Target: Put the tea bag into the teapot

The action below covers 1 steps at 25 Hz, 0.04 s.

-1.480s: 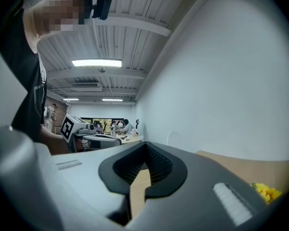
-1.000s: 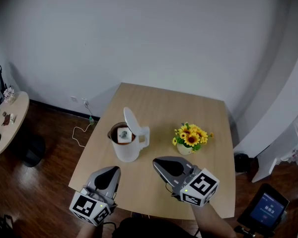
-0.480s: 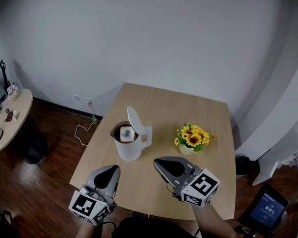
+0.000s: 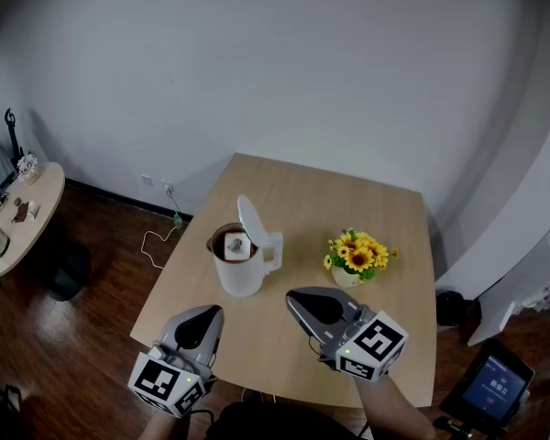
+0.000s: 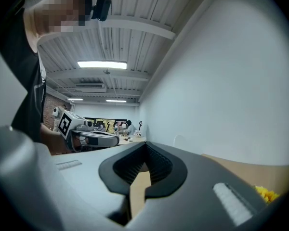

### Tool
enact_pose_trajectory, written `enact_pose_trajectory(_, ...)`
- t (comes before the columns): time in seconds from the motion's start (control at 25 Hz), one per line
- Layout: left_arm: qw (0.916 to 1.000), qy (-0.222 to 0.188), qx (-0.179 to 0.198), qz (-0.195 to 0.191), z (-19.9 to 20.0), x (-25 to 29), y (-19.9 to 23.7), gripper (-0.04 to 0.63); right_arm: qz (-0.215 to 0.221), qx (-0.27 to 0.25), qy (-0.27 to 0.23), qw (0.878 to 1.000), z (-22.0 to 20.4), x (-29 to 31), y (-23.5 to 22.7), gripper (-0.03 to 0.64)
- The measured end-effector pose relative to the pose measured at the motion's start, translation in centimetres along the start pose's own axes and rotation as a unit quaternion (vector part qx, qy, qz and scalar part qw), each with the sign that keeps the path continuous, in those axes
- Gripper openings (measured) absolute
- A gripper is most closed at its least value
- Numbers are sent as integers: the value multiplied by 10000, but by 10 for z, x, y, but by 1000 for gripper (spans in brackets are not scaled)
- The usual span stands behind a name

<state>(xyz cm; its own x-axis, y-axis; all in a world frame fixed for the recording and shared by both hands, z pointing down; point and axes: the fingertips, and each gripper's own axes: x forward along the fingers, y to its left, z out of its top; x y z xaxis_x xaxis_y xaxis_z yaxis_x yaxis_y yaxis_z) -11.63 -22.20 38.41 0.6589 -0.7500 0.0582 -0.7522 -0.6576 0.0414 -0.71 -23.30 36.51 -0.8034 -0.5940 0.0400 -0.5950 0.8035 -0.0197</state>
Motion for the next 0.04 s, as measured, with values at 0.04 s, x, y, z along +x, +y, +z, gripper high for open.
enact_pose_trajectory(0.04, 10000, 13, -15, -2, -1, 0, -1, 5, -5, 0, -12, 10000, 1, -1, 0, 2)
